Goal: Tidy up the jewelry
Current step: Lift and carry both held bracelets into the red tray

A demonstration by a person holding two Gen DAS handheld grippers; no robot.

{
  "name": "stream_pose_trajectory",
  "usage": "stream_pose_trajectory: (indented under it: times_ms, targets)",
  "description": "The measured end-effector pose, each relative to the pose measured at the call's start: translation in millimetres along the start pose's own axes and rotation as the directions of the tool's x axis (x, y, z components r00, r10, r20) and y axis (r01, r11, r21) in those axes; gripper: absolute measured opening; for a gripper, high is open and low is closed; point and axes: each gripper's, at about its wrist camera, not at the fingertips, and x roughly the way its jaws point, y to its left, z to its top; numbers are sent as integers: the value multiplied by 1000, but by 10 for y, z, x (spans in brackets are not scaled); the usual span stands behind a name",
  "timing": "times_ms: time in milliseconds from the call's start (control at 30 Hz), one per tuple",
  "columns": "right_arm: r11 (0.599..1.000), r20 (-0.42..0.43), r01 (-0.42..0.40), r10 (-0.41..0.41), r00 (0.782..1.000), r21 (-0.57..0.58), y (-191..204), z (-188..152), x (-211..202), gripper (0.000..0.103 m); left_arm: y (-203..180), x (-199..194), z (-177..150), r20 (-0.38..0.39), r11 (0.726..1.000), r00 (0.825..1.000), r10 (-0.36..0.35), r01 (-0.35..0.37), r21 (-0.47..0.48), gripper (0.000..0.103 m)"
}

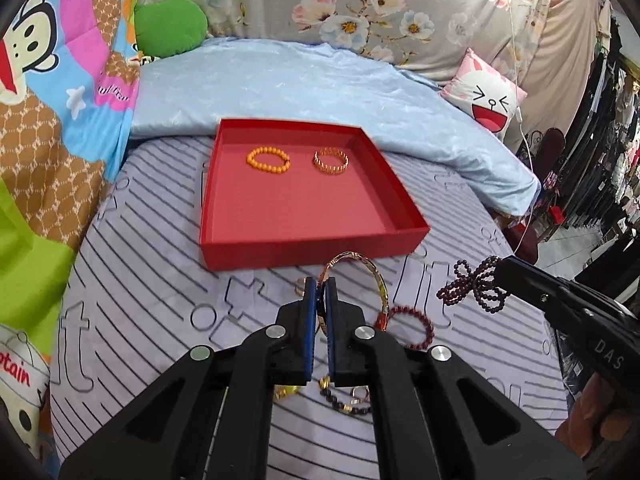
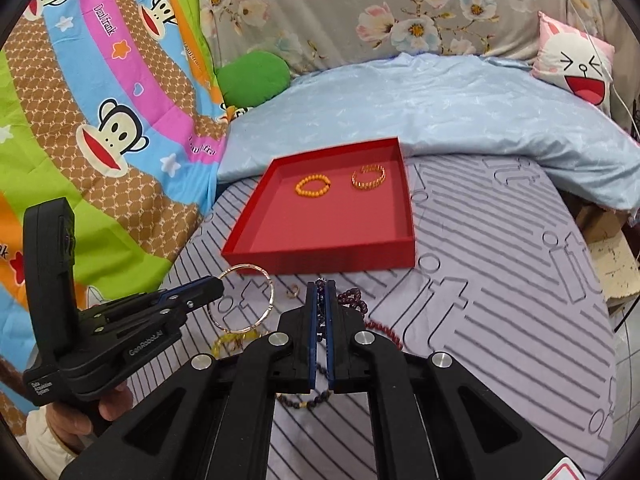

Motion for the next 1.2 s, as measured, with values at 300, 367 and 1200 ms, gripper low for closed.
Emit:
stream_pose_trajectory:
  times_ms: [300,367,1200]
  targets:
    - [998,58,40,-36,998,-58,-26,634,354,3,109,250,629,59,999,998,25,-26,18,4]
    - [998,52,37,-35,998,-53,-62,785,546,3,154,376,751,56,1000,998,26,-27,15,4]
    - [996,-150,87,-89,985,-19,-376,1050,2231,4,674,1781,1123,-107,994,989,101,-105,-29,5]
